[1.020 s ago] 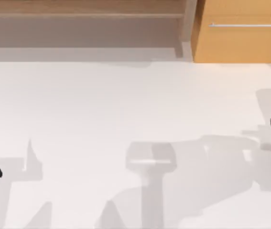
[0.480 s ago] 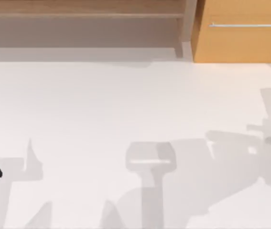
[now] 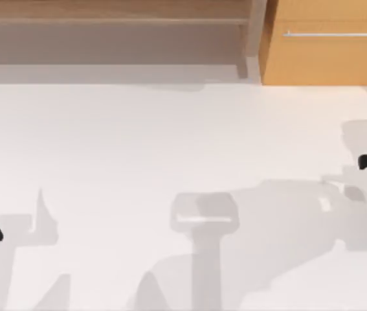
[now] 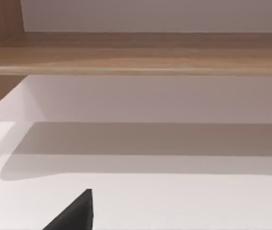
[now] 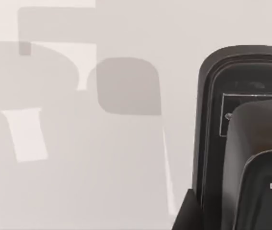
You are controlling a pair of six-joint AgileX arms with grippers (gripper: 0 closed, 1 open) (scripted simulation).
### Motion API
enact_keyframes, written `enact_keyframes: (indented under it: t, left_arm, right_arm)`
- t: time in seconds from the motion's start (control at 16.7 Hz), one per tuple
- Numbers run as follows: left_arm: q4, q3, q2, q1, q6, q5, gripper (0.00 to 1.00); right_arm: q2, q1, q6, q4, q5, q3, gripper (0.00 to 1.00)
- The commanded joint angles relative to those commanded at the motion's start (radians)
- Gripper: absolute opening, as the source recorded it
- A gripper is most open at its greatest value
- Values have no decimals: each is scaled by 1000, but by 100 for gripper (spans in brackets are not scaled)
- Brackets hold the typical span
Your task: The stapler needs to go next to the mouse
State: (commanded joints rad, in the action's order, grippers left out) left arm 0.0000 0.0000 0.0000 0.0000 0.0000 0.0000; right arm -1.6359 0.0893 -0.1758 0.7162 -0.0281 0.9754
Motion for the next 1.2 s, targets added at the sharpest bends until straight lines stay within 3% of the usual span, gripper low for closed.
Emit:
enact_keyframes:
  t: [0.66, 1.2]
  left_arm:
    - [0, 0, 0, 0, 0, 0, 100]
    - [0, 0, 0, 0, 0, 0, 100]
  right_arm:
    - [-60, 37, 31, 13, -20, -44, 0]
    - [-60, 37, 31, 13, -20, -44, 68]
